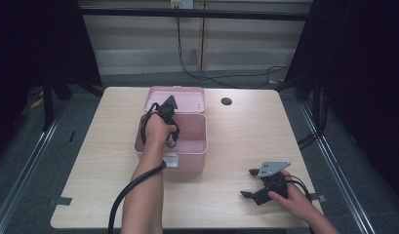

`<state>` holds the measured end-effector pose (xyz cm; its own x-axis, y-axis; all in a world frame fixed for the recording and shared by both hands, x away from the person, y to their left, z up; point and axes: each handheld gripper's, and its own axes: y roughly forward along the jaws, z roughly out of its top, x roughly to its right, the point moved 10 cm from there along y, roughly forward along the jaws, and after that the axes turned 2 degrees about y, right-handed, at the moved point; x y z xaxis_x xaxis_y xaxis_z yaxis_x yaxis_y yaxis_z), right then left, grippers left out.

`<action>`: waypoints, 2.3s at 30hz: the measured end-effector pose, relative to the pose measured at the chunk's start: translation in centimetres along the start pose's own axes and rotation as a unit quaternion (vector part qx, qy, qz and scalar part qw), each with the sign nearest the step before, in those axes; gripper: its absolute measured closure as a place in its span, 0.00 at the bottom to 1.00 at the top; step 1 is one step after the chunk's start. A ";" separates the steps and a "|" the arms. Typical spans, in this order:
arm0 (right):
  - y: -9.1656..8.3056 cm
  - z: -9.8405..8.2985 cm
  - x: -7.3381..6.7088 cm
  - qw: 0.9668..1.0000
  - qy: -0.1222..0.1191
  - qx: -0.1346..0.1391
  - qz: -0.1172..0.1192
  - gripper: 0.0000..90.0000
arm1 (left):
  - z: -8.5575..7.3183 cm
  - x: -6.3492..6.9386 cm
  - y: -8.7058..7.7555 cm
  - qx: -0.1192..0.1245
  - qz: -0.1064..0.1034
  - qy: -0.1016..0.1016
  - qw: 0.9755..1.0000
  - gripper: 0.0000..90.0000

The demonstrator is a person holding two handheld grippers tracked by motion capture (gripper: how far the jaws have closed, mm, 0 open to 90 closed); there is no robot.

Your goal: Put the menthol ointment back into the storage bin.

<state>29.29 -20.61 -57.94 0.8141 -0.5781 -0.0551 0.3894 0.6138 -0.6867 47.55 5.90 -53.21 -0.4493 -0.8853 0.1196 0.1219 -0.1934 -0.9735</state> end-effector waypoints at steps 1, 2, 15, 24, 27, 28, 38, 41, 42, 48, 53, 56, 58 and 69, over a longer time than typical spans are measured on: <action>0.0 0.0 0.0 1.000 0.000 0.000 0.000 0.13 | 0.0 0.0 0.0 0.000 0.000 0.000 1.000 0.55; 0.0 0.0 0.0 1.000 0.000 0.000 0.000 0.13 | 0.0 -0.1 0.0 0.000 0.002 0.000 1.000 0.55; 0.0 0.0 0.0 1.000 0.000 0.000 0.000 0.14 | 0.4 0.2 0.3 0.009 0.006 -0.002 1.000 0.52; 0.0 0.0 0.0 1.000 0.000 0.000 0.000 0.14 | 0.2 0.3 0.3 0.007 -0.004 -0.014 1.000 0.45; 0.0 0.0 0.0 1.000 0.000 0.000 0.000 0.14 | -0.2 0.3 -0.1 0.004 -0.007 -0.009 1.000 0.41; 0.0 0.0 0.0 1.000 0.000 0.000 0.000 0.13 | -0.2 0.3 -0.3 0.004 -0.008 -0.011 1.000 0.40; 0.0 0.0 0.0 1.000 0.000 -0.001 0.000 0.13 | -0.8 0.2 -1.2 0.005 -0.007 0.008 1.000 0.30; 0.0 0.0 0.0 1.000 0.000 -0.001 0.000 0.14 | -0.8 0.4 -1.7 0.011 -0.010 0.015 1.000 0.28; 0.0 0.0 0.0 1.000 0.000 -0.001 0.000 0.14 | -0.8 0.4 -1.7 0.011 -0.010 0.015 1.000 0.27; 0.0 0.0 0.0 1.000 0.001 -0.001 -0.001 0.13 | -1.2 0.5 -2.4 0.007 -0.011 0.017 1.000 0.24; 0.0 0.0 0.0 1.000 0.000 -0.001 -0.001 0.14 | -1.2 0.4 -2.8 0.010 -0.011 0.019 1.000 0.23; 0.0 0.0 0.0 1.000 0.000 -0.001 -0.001 0.13 | -1.3 0.6 -3.2 0.006 -0.013 0.023 1.000 0.22; 0.0 0.0 0.0 1.000 0.000 -0.002 0.000 0.13 | -1.4 0.6 -3.6 0.006 -0.014 0.027 1.000 0.22; 0.0 0.0 0.0 1.000 0.000 -0.002 0.000 0.14 | -1.6 1.2 -5.2 0.007 -0.019 0.046 0.999 0.22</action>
<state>29.28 -20.64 -57.94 0.8142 -0.5780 -0.0540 0.3885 0.6117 -0.6891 44.93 6.54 -48.30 -0.5327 -0.8349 0.1383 0.1157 -0.2338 -0.9654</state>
